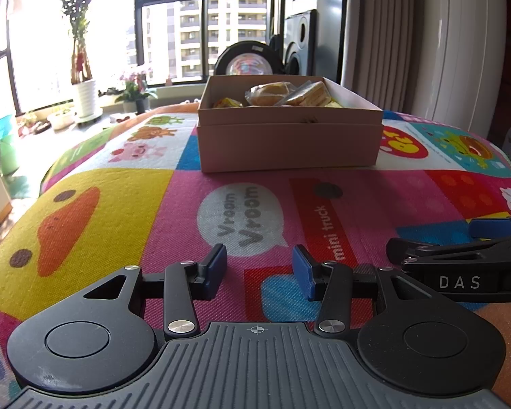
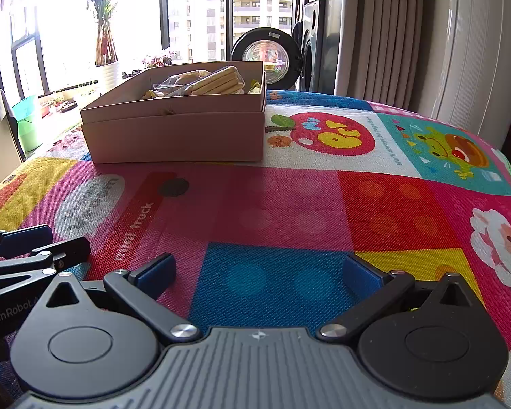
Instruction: Organize objects
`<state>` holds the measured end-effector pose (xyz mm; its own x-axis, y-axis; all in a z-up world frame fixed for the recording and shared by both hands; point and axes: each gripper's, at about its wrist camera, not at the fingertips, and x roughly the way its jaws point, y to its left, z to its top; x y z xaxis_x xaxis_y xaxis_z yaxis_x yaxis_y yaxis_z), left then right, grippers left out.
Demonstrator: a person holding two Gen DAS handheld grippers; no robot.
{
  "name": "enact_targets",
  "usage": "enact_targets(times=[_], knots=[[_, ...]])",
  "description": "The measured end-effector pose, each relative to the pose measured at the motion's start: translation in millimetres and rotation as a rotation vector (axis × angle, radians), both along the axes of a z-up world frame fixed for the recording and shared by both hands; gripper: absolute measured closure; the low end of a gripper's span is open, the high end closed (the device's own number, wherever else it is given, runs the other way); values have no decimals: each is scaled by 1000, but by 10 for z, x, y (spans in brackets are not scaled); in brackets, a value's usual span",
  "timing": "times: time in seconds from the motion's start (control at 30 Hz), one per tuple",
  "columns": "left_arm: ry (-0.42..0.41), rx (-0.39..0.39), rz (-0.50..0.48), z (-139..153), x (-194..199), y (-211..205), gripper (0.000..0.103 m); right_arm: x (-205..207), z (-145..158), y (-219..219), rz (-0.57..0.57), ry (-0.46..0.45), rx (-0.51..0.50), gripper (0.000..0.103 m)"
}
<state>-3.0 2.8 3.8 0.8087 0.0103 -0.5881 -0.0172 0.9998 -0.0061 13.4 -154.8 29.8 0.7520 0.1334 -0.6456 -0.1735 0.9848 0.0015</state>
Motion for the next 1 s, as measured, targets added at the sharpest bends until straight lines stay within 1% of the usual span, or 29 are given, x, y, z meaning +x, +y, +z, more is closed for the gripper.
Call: enact_targets(times=[0.67,1.0], knots=[[-1,-22,5,3,6,22,53,1,0,-1,0,0,0,0],[-1,-16,5,2,12,20,54,-1,-1,-1,0,0,0,0]])
